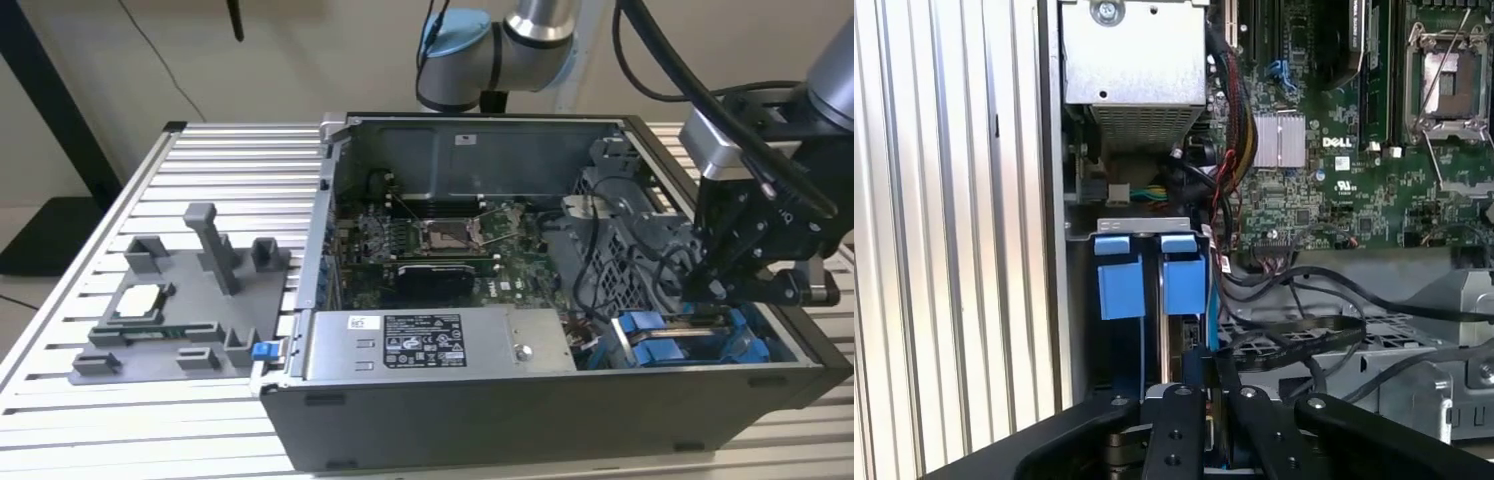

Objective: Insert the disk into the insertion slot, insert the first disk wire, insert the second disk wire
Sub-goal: 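Insert the second disk wire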

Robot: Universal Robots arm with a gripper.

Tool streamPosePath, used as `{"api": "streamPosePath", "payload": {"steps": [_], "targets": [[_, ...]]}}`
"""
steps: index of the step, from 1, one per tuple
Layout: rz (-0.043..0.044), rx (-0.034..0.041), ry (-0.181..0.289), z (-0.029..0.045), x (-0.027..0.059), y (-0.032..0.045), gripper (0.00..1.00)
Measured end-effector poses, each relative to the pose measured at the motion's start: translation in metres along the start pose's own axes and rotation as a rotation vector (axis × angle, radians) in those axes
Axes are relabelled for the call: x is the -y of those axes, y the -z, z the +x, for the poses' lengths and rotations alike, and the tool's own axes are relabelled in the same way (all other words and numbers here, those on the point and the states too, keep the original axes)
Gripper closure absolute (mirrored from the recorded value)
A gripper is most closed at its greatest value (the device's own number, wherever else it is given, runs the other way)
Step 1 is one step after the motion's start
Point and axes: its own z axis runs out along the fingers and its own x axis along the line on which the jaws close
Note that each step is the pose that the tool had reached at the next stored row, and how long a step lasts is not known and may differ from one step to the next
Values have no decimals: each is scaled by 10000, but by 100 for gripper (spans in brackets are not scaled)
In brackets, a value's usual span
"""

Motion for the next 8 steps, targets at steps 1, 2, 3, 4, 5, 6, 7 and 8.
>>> {"api": "streamPosePath", "payload": {"steps": [1,2,3,4,5,6,7,8], "targets": [[58,2,7,10,-4,-3,100],[115,5,14,19,-10,-6,100],[154,9,18,24,-15,-10,100],[187,9,22,28,-21,-13,100],[214,8,25,31,-27,-16,100],[242,9,28,33,-34,-19,100],[269,12,31,35,-40,-23,100],[291,15,34,36,-47,-26,100]]}}
